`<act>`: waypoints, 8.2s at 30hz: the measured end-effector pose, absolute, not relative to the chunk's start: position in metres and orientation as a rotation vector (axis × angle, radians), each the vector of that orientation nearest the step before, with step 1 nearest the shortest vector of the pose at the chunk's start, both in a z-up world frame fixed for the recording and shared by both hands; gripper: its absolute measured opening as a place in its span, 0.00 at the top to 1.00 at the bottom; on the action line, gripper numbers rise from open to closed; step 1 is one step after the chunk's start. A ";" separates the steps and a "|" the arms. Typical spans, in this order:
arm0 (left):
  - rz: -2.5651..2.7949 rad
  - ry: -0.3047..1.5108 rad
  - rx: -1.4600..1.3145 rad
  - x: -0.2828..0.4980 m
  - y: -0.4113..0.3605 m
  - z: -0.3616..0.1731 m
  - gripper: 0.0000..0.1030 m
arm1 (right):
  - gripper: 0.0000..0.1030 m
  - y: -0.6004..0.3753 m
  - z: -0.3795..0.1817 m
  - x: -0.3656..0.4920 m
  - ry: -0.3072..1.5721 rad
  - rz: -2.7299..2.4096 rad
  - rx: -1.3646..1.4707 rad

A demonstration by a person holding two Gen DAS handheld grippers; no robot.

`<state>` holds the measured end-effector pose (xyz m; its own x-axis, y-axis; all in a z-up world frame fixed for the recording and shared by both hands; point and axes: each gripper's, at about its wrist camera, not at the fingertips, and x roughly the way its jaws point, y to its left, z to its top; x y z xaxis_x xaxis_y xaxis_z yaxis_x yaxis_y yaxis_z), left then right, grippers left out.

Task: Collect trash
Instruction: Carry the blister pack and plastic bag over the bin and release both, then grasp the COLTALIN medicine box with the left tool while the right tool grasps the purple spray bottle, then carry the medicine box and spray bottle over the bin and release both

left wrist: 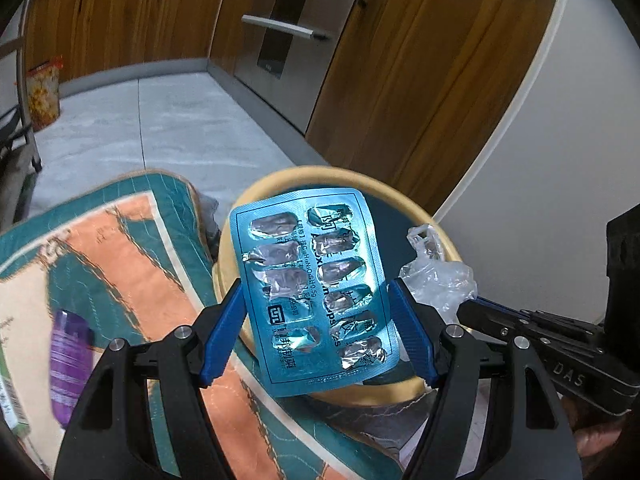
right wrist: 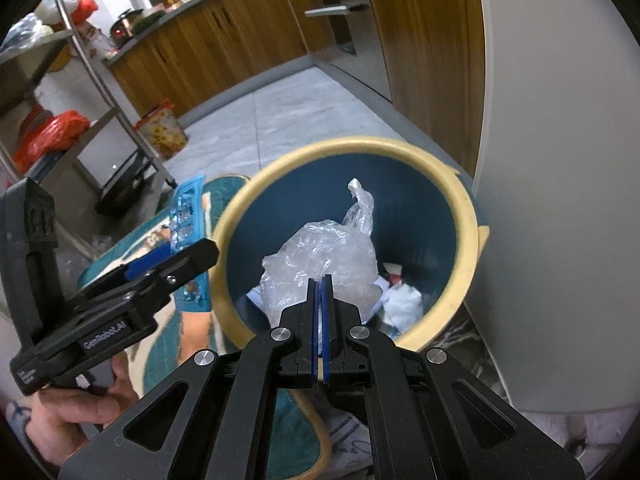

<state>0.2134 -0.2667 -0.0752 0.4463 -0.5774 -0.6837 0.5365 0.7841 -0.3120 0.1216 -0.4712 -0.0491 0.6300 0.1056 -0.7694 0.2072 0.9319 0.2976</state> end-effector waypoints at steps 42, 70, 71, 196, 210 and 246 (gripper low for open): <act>-0.465 0.811 -0.002 0.196 -0.161 -0.038 0.08 | 0.60 -0.428 -0.021 0.130 0.832 0.015 0.398; 0.026 0.986 -0.122 0.237 -0.014 -0.099 0.05 | 0.55 -0.306 -0.028 0.161 0.899 0.216 0.251; 0.030 0.996 -0.127 0.241 -0.013 -0.103 0.05 | 0.55 -0.302 -0.029 0.162 0.903 0.222 0.245; -0.759 0.878 -0.021 0.207 -0.262 -0.070 0.29 | 0.67 -0.476 -0.056 0.103 0.927 -0.106 0.327; -0.758 0.976 -0.044 0.227 -0.281 -0.103 0.28 | 0.67 -0.472 -0.068 0.108 0.981 -0.109 0.309; -0.707 0.870 0.037 0.188 -0.248 -0.069 0.09 | 0.50 -0.480 -0.045 0.086 0.891 -0.133 0.382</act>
